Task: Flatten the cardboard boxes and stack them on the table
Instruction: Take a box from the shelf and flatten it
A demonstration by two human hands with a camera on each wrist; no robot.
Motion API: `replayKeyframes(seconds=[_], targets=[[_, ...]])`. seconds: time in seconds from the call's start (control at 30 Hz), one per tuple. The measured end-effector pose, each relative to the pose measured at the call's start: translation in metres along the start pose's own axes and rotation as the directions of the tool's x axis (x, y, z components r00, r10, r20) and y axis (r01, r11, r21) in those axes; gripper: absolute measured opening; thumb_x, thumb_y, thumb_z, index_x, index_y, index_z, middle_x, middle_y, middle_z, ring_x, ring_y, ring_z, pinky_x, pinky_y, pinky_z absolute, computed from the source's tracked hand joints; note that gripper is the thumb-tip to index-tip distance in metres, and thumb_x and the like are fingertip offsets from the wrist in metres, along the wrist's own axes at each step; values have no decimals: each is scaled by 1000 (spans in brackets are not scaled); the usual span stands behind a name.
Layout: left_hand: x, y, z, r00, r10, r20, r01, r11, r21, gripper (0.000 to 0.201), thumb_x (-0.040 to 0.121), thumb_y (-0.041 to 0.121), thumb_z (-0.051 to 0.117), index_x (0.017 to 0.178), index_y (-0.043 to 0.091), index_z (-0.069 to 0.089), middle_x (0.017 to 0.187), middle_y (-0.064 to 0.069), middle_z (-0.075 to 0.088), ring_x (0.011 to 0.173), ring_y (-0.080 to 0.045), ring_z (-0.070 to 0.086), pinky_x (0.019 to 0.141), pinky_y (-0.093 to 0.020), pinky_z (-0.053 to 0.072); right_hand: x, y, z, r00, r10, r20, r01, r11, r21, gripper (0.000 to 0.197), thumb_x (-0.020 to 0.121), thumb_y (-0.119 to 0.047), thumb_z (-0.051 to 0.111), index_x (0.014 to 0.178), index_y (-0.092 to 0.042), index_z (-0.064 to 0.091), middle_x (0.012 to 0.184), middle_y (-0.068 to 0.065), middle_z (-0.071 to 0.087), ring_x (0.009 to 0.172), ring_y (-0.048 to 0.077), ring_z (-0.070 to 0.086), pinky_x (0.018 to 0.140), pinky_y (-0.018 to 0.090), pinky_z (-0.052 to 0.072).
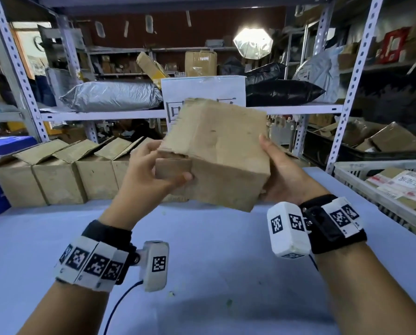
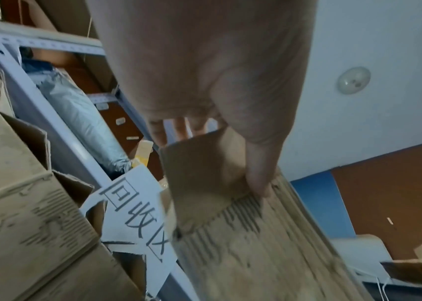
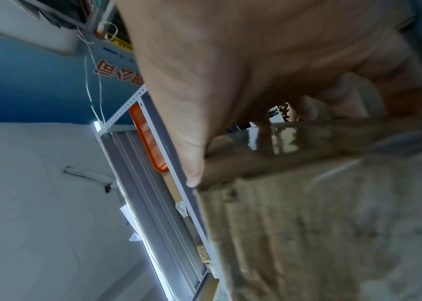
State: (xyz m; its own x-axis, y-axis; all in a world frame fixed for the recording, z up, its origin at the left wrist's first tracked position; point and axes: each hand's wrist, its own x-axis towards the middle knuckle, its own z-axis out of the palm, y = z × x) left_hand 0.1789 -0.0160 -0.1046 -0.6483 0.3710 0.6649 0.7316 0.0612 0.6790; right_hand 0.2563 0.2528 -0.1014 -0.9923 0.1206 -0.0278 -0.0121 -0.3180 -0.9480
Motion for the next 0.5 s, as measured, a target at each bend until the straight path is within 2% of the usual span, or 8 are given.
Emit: replayKeyframes(seconds=[0.03,0.07,0.1,0.2,0.3,0.37,0.43,0.5], targets=[[-6,2,1,1000,17,-10,-18,998,-61,23,75,22,89,82,37,74,102,22,66,103,-7,64,83,-25,57,-3,2,0,1000,-20,4,20,1000,-17,56,68,-79,68,79,-24,72,81,8,60,70,23,59,69,40,59],[-10,2,2,1000,17,-26,-21,991,-134,20,78,20,86,82,36,75,91,20,72,88,-4,68,72,-21,58,-7,5,1,999,-46,7,46,998,-41,55,75,-79,62,73,-25,71,68,2,57,57,19,57,58,32,55],[-12,1,3,999,1,-45,-10,981,-193,16,79,21,84,85,33,75,86,18,75,79,-2,70,66,-20,58,-9,8,1,997,-77,6,77,993,-87,54,80,-78,57,78,-27,74,66,-3,63,56,13,62,57,30,55],[-14,-3,9,991,-85,-100,54,958,-282,31,76,33,84,103,24,70,90,13,78,83,-5,73,69,-22,59,-15,19,4,991,-126,-35,110,951,-289,68,72,-84,53,117,-35,68,106,-2,76,94,19,73,74,39,56],[-14,-10,11,986,-155,-58,130,941,-311,31,76,33,83,103,28,69,92,12,77,87,-7,72,72,-24,60,-22,26,9,980,-172,-96,107,874,-473,63,73,-81,49,111,-34,67,103,-8,77,92,16,74,83,38,54],[-14,-14,13,983,-182,-16,168,933,-319,32,75,35,79,104,28,67,90,14,75,84,-5,71,68,-22,58,-25,27,10,961,-253,-115,150,820,-553,53,80,-72,53,104,-28,70,98,-12,76,92,8,71,86,27,51],[-14,-16,17,980,-197,12,191,927,-324,32,75,35,78,101,27,62,88,13,72,81,-7,69,66,-24,57,-25,27,13,941,-323,-102,209,790,-576,38,88,-56,61,104,-23,70,97,-13,75,91,4,68,74,13,48],[-12,-16,22,977,-213,11,205,926,-318,31,75,36,78,99,27,59,88,11,70,81,-9,67,67,-27,57,-24,27,18,931,-357,-77,254,785,-566,31,89,-44,69,112,-24,67,102,-13,74,91,-1,69,69,7,48]])
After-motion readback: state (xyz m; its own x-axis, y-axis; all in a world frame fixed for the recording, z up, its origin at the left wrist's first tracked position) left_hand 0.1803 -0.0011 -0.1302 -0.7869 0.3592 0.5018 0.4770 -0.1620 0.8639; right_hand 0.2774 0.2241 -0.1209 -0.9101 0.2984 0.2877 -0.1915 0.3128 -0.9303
